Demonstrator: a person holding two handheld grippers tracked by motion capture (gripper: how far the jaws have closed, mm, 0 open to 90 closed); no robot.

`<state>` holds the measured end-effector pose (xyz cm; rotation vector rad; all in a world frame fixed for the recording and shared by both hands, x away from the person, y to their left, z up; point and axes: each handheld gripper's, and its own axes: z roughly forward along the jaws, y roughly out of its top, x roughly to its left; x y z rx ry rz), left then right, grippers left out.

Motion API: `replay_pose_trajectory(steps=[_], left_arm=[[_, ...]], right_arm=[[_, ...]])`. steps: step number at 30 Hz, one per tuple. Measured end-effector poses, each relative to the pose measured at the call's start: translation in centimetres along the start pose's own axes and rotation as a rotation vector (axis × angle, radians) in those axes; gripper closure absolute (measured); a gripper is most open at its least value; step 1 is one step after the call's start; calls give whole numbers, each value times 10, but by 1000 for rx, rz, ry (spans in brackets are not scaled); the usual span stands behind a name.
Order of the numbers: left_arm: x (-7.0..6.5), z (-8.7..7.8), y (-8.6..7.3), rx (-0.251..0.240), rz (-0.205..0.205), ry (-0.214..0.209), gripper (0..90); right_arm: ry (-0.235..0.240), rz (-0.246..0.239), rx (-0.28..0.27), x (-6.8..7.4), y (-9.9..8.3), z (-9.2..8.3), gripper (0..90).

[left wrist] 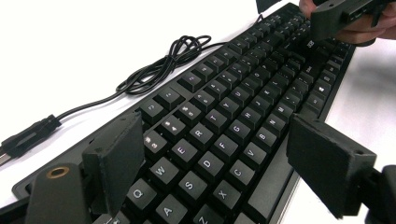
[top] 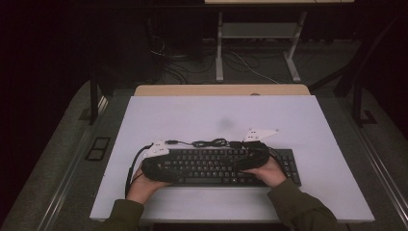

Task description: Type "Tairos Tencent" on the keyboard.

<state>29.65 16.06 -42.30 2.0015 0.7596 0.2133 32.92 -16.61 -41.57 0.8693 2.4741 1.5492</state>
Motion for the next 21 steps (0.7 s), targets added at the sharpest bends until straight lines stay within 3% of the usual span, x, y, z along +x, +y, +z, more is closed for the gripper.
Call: replay_pose_trajectory(steps=[9,21], left_arm=[[5,-6,-5,-10,4,22,254],[10,-7,-10,31,41,37,548]], right_arm=[[14,-16,0,3,4,9,251],[13,-22,19,1,1,12,233]])
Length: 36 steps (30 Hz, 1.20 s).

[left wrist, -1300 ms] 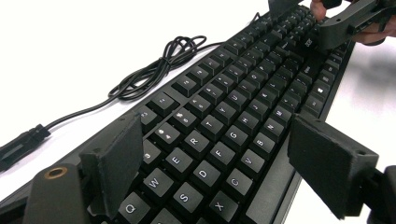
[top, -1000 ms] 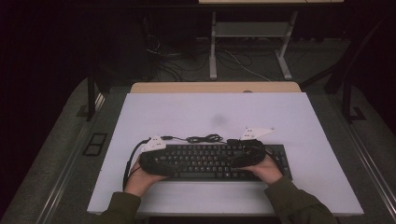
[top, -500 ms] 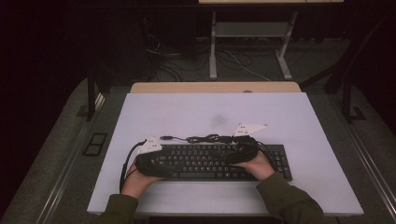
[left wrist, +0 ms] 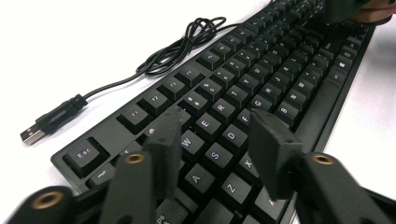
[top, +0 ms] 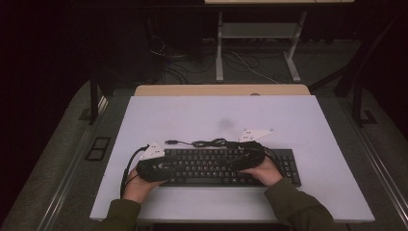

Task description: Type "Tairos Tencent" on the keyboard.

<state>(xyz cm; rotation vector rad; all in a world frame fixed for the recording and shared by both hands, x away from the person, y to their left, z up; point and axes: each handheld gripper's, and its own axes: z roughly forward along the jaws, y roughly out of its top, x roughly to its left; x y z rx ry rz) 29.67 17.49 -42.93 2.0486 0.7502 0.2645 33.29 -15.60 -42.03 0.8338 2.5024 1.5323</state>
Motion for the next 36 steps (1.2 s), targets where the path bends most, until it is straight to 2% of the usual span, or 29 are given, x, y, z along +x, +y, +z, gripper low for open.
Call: replay_pose_trajectory(steps=[4,5,7,15,30,36], left_arm=[[1,-2,0,-1,-5,6,642],[2,-2,0,-2,-7,5,642],[4,-3,-1,1,-10,4,711],[11,-4,-4,29,-36,-9,881],[14,-2,-7,51,-58,-33,887],[14,1,-8,65,-50,-37,887]], right_arm=[[-1,0,3,1,-1,2,224],[-1,0,3,1,-1,2,224],[0,-5,5,1,-2,3,216],[-9,-6,0,2,-3,4,196],[-21,-16,0,3,-4,7,189],[-21,-20,4,3,-5,8,189]])
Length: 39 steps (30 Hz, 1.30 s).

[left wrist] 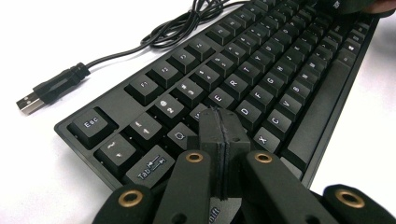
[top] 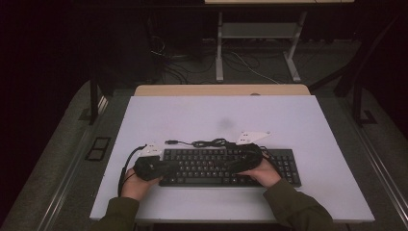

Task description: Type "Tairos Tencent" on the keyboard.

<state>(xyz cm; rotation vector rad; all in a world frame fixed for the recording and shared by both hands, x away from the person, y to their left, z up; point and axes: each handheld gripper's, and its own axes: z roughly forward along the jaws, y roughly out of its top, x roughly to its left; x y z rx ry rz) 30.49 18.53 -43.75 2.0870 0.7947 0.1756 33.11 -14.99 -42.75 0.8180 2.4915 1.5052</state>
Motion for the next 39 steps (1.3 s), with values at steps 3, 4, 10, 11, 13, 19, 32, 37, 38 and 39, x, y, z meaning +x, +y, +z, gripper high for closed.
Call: replay_pose_trajectory(steps=[3,4,10,11,13,19,32,37,38,39], left_arm=[[0,1,-1,4,-4,-4,887],[0,1,-1,3,-4,-4,888],[1,1,-1,4,-5,-8,887],[1,1,-1,4,-4,-8,888],[2,1,-1,5,-6,-9,888],[3,3,-3,9,-14,-21,888],[-1,0,1,-12,1,-6,887],[-3,-2,4,-24,-6,-8,862],[-3,-2,4,-24,-5,-8,843],[-4,-2,4,-22,-5,-6,827]], right_arm=[[1,0,3,1,0,0,189],[-2,0,3,1,0,0,189],[-6,-1,3,1,0,0,189],[-6,-1,3,1,0,0,189],[-6,-1,4,1,0,0,189],[-6,-2,6,1,0,0,188],[-14,-4,-3,0,0,-1,188],[-15,-4,-10,0,1,-1,188],[-14,-3,-10,0,1,-1,188],[-13,0,-10,0,1,-1,188]])
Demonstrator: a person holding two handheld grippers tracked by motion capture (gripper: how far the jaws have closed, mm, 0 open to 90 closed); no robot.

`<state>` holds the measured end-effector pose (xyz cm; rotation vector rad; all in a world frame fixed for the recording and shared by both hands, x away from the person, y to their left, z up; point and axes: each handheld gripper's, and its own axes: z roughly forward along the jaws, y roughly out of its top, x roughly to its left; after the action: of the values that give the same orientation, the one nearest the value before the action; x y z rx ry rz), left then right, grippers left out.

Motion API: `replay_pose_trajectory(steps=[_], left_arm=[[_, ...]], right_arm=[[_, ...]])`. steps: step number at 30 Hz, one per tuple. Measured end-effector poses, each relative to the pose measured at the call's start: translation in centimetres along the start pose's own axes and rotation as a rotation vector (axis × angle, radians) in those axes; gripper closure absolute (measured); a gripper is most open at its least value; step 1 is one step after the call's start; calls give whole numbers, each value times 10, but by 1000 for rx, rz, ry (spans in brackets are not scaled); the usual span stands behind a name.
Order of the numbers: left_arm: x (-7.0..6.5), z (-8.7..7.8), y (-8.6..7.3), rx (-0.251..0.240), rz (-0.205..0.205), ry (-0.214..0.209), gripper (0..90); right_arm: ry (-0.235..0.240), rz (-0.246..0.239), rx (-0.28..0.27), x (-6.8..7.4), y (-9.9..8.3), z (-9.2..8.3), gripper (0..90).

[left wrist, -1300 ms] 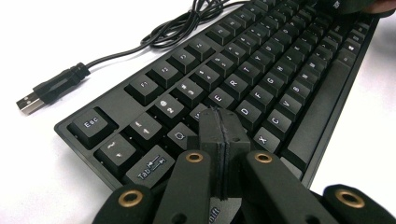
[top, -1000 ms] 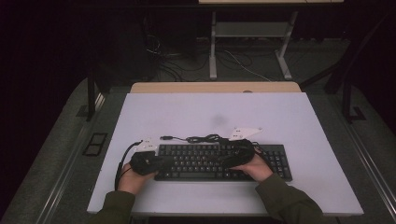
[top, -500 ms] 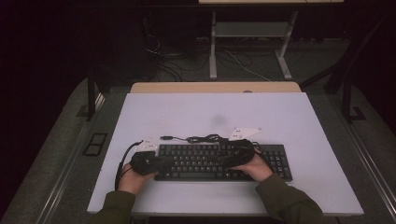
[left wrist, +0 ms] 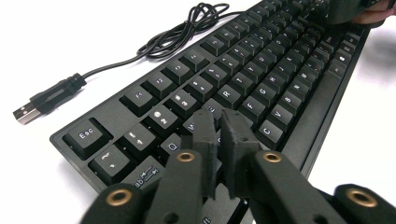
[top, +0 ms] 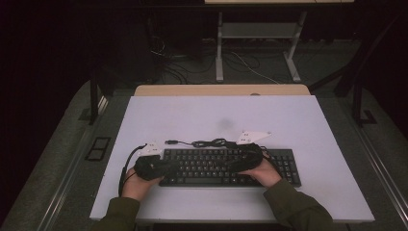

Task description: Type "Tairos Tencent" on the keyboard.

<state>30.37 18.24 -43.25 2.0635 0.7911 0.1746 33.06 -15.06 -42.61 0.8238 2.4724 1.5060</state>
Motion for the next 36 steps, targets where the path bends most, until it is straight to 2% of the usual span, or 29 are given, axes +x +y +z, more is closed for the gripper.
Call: replay_pose_trajectory(steps=[8,14,17,26,34,36], left_arm=[[-5,2,3,-11,3,5,689],[-12,5,6,-18,12,6,528],[-13,7,7,-18,15,5,452],[-17,13,8,-27,27,-4,321],[-22,18,9,-21,44,-3,216],[-23,19,9,-21,45,-3,189]], right_arm=[[0,4,-6,0,0,-1,195],[9,8,-7,0,1,-1,240],[13,7,-1,0,1,-1,284],[33,-5,12,2,1,0,391],[51,-20,40,6,2,2,531],[59,-22,50,6,1,3,590]])
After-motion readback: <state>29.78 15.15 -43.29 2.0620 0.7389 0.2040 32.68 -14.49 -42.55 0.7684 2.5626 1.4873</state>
